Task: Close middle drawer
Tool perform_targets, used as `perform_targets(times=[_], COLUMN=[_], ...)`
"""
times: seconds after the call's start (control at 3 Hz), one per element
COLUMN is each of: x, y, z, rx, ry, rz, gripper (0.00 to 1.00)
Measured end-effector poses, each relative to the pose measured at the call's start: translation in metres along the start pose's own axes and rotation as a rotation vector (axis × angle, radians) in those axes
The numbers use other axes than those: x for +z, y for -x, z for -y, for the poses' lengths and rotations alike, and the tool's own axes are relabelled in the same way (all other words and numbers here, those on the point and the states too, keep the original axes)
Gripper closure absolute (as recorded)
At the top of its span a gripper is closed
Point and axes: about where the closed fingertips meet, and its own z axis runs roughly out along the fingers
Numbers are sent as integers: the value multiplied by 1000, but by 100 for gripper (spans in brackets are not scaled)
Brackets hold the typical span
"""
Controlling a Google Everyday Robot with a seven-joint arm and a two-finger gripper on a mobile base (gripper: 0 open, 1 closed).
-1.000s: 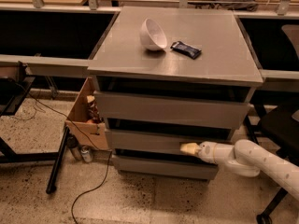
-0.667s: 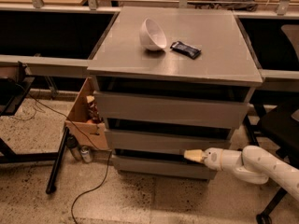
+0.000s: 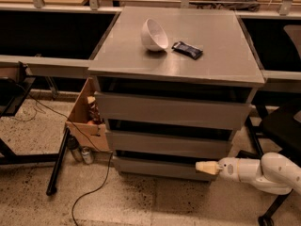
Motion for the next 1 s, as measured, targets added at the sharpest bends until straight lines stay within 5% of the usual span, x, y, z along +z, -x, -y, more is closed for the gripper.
perform_targets(times=[0.67, 1.0], x=[-21, -22], y=[-16, -16], z=[-32, -33], rx=[-163, -167], ry=[-73, -75], rz=[-151, -153], gripper=[100, 82])
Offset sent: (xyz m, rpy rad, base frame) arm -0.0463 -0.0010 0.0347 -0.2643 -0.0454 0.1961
